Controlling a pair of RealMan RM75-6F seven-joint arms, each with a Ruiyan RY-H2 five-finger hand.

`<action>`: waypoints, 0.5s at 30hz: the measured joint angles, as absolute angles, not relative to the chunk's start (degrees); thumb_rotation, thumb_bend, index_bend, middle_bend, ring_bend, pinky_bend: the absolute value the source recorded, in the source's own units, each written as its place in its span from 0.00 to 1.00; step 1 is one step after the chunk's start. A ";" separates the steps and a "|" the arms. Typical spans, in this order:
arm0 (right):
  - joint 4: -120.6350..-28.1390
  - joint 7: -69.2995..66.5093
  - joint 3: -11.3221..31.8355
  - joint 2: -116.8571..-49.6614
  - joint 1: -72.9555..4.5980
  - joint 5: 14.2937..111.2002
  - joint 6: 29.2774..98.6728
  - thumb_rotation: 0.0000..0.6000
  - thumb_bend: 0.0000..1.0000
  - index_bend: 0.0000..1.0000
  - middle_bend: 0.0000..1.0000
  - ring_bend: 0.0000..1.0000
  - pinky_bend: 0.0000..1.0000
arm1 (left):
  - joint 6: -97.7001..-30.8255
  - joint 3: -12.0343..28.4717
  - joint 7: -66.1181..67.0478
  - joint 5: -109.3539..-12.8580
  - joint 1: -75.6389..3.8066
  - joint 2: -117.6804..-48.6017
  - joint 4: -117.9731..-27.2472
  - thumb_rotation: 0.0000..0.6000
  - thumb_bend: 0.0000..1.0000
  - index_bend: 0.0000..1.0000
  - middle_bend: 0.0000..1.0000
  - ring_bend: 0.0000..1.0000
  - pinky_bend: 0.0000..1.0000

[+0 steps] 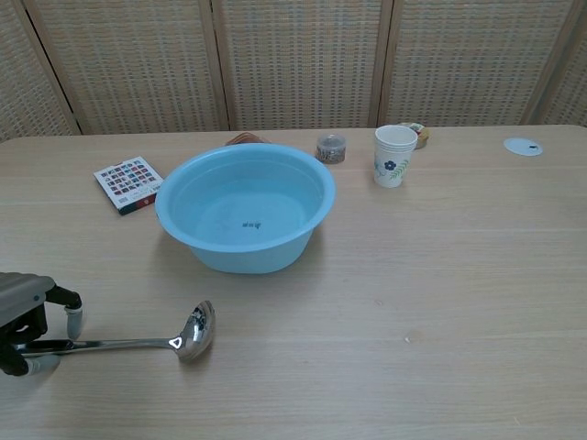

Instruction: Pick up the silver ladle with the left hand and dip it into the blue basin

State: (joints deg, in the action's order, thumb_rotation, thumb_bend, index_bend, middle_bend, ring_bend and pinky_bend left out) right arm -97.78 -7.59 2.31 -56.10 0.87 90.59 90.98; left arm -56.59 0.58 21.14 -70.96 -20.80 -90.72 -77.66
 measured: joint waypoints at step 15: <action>-97.88 -8.35 2.30 -55.83 0.74 90.39 90.66 1.00 0.00 0.00 0.00 0.00 0.00 | -55.41 0.41 23.70 -67.89 -21.51 -91.63 -77.35 1.00 0.41 0.72 0.99 0.99 1.00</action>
State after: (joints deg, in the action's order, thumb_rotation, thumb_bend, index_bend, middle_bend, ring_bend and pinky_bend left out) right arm -97.88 -8.35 2.30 -55.83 0.74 90.39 90.66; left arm -55.41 0.41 23.70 -67.89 -21.51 -91.63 -77.35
